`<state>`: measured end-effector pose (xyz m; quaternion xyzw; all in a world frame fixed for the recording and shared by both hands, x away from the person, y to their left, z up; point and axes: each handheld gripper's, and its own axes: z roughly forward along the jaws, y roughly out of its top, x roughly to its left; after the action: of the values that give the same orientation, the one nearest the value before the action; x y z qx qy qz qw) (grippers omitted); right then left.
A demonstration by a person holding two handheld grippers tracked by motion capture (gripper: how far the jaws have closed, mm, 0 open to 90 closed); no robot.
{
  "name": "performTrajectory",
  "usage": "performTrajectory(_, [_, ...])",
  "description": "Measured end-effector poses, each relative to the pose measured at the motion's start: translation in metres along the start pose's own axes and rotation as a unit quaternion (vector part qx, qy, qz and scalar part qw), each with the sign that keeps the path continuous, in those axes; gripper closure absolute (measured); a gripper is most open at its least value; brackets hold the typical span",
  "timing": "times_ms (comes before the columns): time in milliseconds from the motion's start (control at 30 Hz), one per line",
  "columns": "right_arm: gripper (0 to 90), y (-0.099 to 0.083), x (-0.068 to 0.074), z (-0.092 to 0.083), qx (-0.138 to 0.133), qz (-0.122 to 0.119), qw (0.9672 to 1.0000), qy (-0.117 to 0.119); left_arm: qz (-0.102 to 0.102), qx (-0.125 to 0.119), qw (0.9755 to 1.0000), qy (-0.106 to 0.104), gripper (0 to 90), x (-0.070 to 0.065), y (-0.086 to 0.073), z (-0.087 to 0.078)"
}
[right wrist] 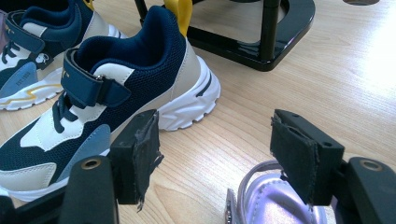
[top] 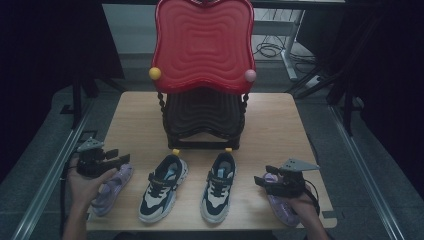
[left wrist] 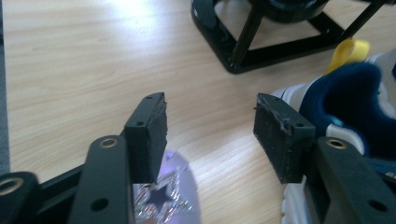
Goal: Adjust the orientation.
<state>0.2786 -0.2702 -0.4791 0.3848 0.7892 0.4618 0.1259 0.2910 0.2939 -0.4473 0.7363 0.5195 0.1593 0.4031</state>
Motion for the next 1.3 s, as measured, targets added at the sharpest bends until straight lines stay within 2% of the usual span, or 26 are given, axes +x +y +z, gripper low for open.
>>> performTrajectory(100, [32.8, 0.000, -0.001, 0.000, -0.002, -0.002, 1.0000, 0.000, 0.003, 0.000, 1.0000, -0.005, 40.9, -0.005, 0.002, 0.001])
performTrajectory(167, [32.6, 0.000, -0.002, -0.001, -0.003, 0.001, 1.0000, -0.001, 0.006, -0.005, 1.0000, -0.002, 40.2, -0.013, 0.001, 0.003])
performTrajectory(200, [32.4, -0.001, -0.002, -0.001, -0.003, 0.002, 1.0000, -0.002, 0.006, -0.005, 1.0000, -0.002, 40.2, -0.013, 0.001, 0.003])
performTrajectory(233, [32.2, -0.001, -0.003, -0.001, -0.002, 0.003, 1.0000, -0.004, 0.015, 0.005, 0.9999, 0.001, 39.8, -0.016, 0.001, 0.004])
performTrajectory(333, [31.4, -0.001, -0.003, -0.002, 0.001, 0.005, 1.0000, -0.009, 0.018, 0.002, 0.9998, 0.008, 39.5, -0.018, 0.001, 0.003])
performTrajectory(400, [29.9, -0.001, -0.006, -0.004, -0.003, 0.015, 0.9996, -0.025, 0.021, 0.000, 0.9998, 0.006, 39.3, -0.020, -0.001, 0.000])
performTrajectory(433, [29.9, -0.001, -0.006, -0.004, -0.003, 0.015, 0.9996, -0.025, 0.021, 0.000, 0.9998, 0.006, 39.3, -0.020, -0.001, 0.000])
performTrajectory(467, [29.4, -0.001, -0.009, -0.007, -0.006, 0.023, 0.9988, -0.043, 0.023, -0.002, 0.9997, 0.008, 39.4, -0.020, -0.003, -0.002])
performTrajectory(600, [31.6, -0.002, -0.013, -0.011, -0.005, 0.029, 0.9983, -0.051, 0.024, -0.006, 0.9996, 0.009, 39.4, -0.021, -0.005, -0.004])
performTrajectory(733, [41.7, -0.003, -0.015, -0.016, -0.011, 0.025, 0.9984, -0.051, 0.028, -0.010, 0.9996, 0.005, 39.4, -0.024, -0.005, -0.006])
performTrajectory(767, [50.1, -0.002, -0.013, -0.019, -0.015, 0.018, 0.9986, -0.048, 0.032, -0.010, 0.9994, 0.004, 39.4, -0.026, -0.005, -0.007])
performTrajectory(800, [54.5, -0.002, -0.012, -0.020, -0.016, 0.016, 0.9989, -0.041, 0.033, -0.011, 0.9994, 0.003, 39.3, -0.026, -0.005, -0.007])
performTrajectory(833, [54.5, -0.002, -0.012, -0.020, -0.016, 0.016, 0.9989, -0.041, 0.033, -0.011, 0.9994, 0.003, 39.3, -0.026, -0.005, -0.007])
performTrajectory(933, [67.9, -0.001, -0.007, -0.024, -0.006, 0.002, 0.9999, -0.014, 0.034, -0.012, 0.9993, 0.006, 39.3, -0.027, -0.006, -0.011])
performTrajectory(967, [71.7, -0.002, -0.006, -0.025, -0.004, -0.001, 1.0000, -0.009, 0.034, -0.013, 0.9993, 0.007, 39.3, -0.027, -0.006, -0.012])
performTrajectory(1000, [71.7, -0.002, -0.006, -0.025, -0.004, -0.001, 1.0000, -0.009, 0.034, -0.013, 0.9993, 0.007, 39.3, -0.027, -0.006, -0.012])
performTrajectory(1033, [78.7, -0.002, -0.003, -0.027, -0.002, -0.002, 1.0000, -0.008, 0.034, -0.014, 0.9993, 0.009, 39.3, -0.026, -0.007, -0.014])
performTrajectory(1067, [78.7, -0.002, -0.003, -0.027, -0.002, -0.002, 1.0000, -0.008, 0.034, -0.014, 0.9993, 0.009, 39.4, -0.026, -0.007, -0.014])
performTrajectory(1100, [83.0, -0.003, -0.001, -0.030, 0.000, -0.004, 1.0000, -0.005, 0.032, -0.016, 0.9993, 0.011, 39.4, -0.025, -0.008, -0.017])
performTrajectory(1200, [87.8, -0.006, 0.003, -0.035, 0.009, -0.012, 0.9999, 0.005, 0.029, -0.017, 0.9994, 0.013, 39.5, -0.022, -0.009, -0.020])
performTrajectory(1300, [88.7, -0.010, 0.008, -0.037, 0.025, -0.021, 0.9993, 0.018, 0.026, -0.015, 0.9994, 0.015, 39.5, -0.021, -0.010, -0.020])
